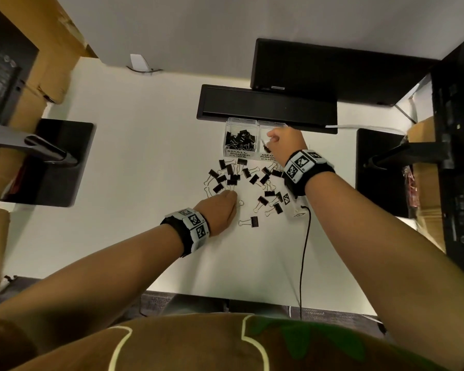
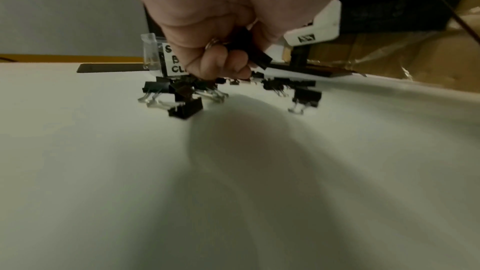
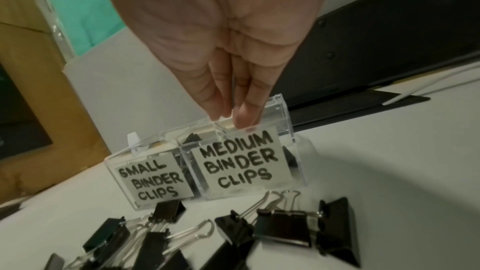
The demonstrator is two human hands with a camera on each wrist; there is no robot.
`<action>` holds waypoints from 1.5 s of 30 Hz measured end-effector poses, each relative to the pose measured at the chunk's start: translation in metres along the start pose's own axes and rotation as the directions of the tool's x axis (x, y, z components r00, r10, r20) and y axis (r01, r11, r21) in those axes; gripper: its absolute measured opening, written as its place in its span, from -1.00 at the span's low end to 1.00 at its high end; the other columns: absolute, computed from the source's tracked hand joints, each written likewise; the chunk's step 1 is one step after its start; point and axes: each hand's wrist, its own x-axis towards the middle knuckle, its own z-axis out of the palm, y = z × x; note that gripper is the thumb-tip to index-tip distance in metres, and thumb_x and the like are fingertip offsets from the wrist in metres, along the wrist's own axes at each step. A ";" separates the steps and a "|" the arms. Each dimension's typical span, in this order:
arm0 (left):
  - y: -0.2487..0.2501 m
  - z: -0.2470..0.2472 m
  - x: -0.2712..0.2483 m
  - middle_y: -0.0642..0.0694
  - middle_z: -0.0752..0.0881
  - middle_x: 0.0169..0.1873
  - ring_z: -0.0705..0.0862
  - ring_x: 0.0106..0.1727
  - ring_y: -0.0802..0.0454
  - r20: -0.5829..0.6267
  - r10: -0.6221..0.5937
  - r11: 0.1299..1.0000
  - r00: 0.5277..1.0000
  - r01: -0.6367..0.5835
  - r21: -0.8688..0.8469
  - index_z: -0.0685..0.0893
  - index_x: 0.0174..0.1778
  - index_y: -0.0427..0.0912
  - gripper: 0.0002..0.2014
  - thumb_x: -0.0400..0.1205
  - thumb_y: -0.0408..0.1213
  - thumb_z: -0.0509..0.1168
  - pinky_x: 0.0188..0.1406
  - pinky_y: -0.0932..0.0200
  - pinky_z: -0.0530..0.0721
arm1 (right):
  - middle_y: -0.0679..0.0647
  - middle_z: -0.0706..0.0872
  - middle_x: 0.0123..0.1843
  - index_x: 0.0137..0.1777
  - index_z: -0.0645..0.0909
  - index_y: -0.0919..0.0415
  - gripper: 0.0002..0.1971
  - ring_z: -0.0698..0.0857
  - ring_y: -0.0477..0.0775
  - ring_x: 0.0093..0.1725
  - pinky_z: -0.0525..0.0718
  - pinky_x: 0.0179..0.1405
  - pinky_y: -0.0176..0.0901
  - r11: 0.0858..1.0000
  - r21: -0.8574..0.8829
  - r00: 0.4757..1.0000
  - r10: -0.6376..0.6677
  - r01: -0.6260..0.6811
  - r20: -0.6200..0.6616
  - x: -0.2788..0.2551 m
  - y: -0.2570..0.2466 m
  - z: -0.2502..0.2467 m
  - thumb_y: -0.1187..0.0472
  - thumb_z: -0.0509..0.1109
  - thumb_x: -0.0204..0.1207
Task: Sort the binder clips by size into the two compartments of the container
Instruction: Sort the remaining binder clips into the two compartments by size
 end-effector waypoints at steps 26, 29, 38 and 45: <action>0.053 -0.062 0.117 -0.17 0.56 0.24 0.51 0.29 -0.15 -0.289 0.197 0.979 0.937 -0.173 0.106 0.61 0.21 -0.19 -0.73 0.58 -0.29 0.31 0.23 -0.05 0.62 | 0.12 0.46 0.28 0.17 0.58 0.18 -0.72 0.44 0.13 0.27 0.55 0.19 -0.10 0.995 0.004 0.987 0.094 -0.095 0.129 -0.111 0.102 0.034 0.36 0.35 0.46; 0.058 -0.043 0.092 -0.20 0.59 0.13 0.55 0.17 -0.13 -0.301 0.254 0.967 0.919 -0.230 0.114 0.64 0.15 -0.26 -0.76 0.57 -0.37 0.33 0.16 0.02 0.66 | 0.11 0.48 0.21 0.04 0.63 0.28 -0.83 0.55 0.01 -0.03 0.56 -0.07 -0.28 0.994 0.082 0.995 0.072 -0.078 0.071 -0.113 0.105 0.036 0.37 0.37 0.45; 0.051 0.017 0.051 -0.22 0.47 0.23 0.53 0.22 -0.18 -0.024 0.068 0.993 0.997 -0.066 0.097 0.55 0.25 -0.22 -0.73 0.65 -0.28 0.20 -0.23 0.02 0.58 | 0.05 0.42 0.15 -0.04 0.65 0.27 -0.85 0.45 -0.23 -0.23 0.44 -0.22 -0.62 0.978 0.208 0.999 0.019 -0.009 -0.046 -0.100 0.089 0.038 0.41 0.40 0.40; 0.044 0.022 0.052 -0.27 0.49 0.14 0.55 0.11 -0.26 -0.050 0.061 0.996 0.997 -0.058 0.062 0.55 0.16 -0.31 -0.77 0.60 -0.36 0.23 -0.07 -0.14 0.69 | 0.16 0.40 0.28 0.21 0.60 0.25 -0.68 0.48 -0.05 -0.06 0.52 -0.04 -0.32 0.996 0.093 0.995 -0.003 -0.006 0.096 -0.095 0.083 0.047 0.38 0.41 0.45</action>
